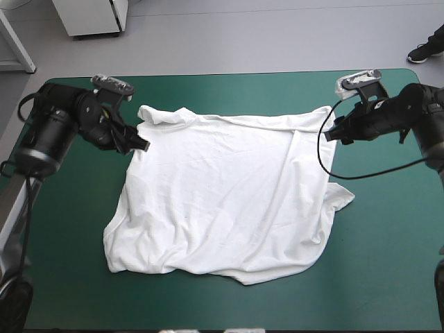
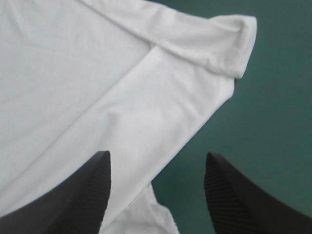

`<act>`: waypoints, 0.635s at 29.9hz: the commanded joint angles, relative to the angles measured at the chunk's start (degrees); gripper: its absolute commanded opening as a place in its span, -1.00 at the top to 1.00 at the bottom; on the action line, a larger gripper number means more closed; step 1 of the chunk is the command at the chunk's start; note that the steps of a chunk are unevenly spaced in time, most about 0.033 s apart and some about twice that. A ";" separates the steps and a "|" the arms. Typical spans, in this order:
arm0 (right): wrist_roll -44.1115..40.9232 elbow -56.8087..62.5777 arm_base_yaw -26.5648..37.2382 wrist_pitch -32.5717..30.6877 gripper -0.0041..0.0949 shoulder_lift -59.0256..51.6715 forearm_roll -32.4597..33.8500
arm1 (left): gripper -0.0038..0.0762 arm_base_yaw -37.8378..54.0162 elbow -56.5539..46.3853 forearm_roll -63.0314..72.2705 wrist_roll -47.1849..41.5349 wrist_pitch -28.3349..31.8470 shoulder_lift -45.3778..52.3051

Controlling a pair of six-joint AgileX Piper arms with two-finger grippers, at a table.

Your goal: Fold the cloth

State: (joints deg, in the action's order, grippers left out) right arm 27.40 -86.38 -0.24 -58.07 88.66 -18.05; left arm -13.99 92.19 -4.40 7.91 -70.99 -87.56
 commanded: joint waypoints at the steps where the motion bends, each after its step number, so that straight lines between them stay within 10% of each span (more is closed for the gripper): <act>1: 0.02 3.41 -0.70 1.88 -0.15 -7.31 -1.08 | -0.12 -0.04 -7.52 -1.24 -1.32 0.24 8.94; 19: -1.52 12.03 -1.94 -1.18 -0.15 -11.18 -1.25 | -0.23 0.40 -41.06 -12.57 -7.15 9.59 14.38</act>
State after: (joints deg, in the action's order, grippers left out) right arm 25.77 -72.98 -2.10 -60.63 79.26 -18.06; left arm -13.99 50.94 -13.86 2.51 -63.66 -73.09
